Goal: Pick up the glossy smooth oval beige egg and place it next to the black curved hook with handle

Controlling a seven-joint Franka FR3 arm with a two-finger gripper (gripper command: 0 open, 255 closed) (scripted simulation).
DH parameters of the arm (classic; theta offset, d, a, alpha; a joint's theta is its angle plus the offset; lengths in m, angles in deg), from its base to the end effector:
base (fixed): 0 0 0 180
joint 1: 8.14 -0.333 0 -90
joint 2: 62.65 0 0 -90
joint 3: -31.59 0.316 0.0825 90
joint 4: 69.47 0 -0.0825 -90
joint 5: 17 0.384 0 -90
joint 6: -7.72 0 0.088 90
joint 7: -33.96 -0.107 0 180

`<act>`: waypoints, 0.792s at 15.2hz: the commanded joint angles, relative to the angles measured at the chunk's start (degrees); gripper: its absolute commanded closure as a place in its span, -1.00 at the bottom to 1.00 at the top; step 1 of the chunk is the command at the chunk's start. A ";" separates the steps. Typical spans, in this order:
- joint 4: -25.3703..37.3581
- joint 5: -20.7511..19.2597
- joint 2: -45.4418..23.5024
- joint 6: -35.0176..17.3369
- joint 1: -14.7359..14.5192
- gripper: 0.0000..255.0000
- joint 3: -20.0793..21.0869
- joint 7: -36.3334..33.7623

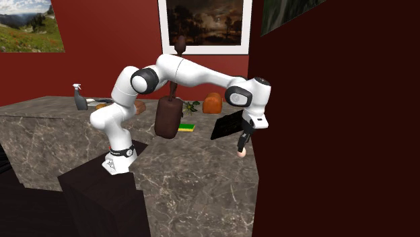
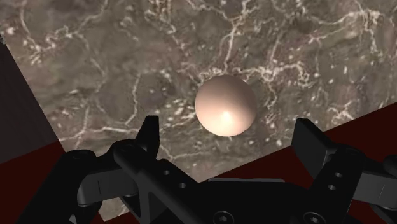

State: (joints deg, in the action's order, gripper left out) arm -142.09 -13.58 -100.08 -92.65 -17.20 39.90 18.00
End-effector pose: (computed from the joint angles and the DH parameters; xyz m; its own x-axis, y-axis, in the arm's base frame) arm 0.6879 0.1958 0.3635 0.9804 -0.0038 -0.1969 -0.0225 -0.9954 -0.0931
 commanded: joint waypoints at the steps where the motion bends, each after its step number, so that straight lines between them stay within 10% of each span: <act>1: 0.24 -0.21 -2.91 -1.70 -0.48 -1.00 0.10 0.35; 11: -1.65 -0.22 -2.97 -3.66 -0.52 -1.00 0.15 0.37; 12: -1.71 -0.24 -3.03 -3.78 -0.57 1.00 0.17 0.35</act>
State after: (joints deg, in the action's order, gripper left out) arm -143.62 -13.74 -99.82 -96.06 -17.54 39.86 15.76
